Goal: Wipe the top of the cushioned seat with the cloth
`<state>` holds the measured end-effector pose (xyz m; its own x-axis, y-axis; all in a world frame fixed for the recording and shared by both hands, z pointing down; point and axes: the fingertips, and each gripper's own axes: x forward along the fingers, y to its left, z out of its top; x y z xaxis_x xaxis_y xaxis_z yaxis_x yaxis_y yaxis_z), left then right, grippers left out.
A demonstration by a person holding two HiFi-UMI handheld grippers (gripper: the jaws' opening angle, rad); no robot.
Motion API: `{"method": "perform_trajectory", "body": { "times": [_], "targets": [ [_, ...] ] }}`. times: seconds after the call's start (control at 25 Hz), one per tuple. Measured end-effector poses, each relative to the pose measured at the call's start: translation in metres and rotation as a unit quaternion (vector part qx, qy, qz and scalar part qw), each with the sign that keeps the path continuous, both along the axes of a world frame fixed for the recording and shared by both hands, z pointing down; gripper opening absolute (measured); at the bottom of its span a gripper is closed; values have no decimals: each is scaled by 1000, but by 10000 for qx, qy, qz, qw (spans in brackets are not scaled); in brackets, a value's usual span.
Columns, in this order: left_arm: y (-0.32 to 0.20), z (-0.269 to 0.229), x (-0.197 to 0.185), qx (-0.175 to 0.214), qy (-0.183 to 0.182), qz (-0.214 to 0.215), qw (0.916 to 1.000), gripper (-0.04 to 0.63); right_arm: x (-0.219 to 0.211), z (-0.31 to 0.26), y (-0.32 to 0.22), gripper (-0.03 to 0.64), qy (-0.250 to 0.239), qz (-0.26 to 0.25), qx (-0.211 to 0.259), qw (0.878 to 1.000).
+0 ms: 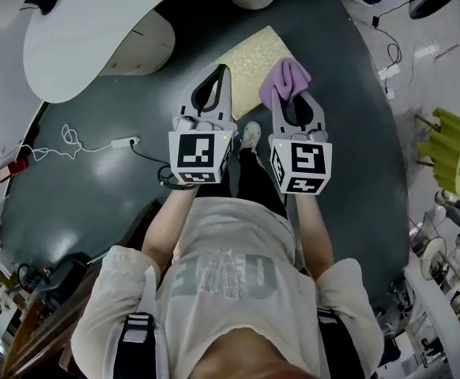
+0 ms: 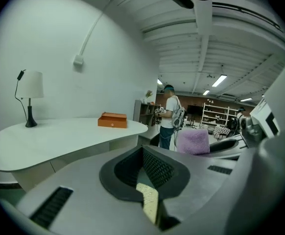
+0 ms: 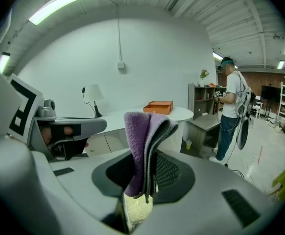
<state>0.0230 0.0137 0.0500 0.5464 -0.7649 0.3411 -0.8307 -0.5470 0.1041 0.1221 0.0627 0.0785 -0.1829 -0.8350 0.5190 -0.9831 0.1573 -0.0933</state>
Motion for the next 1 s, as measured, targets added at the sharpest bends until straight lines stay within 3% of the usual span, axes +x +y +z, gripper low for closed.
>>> {"method": "perform_trajectory", "body": {
  "times": [0.16,0.6,1.0],
  "targets": [
    [-22,56,-3,56,-329,89,9994,6,-7,61,-23,92,-88,-123,-134,9998],
    [-42,218,-11,-219,-13,-310,9993,6,-32,235,-23,92,-236,-688,-1090,9914],
    [-41,283,-24,-477,-55,-422,9980,6,-41,295,-42,92,-120,-905,-1298,9873]
  ]
}}
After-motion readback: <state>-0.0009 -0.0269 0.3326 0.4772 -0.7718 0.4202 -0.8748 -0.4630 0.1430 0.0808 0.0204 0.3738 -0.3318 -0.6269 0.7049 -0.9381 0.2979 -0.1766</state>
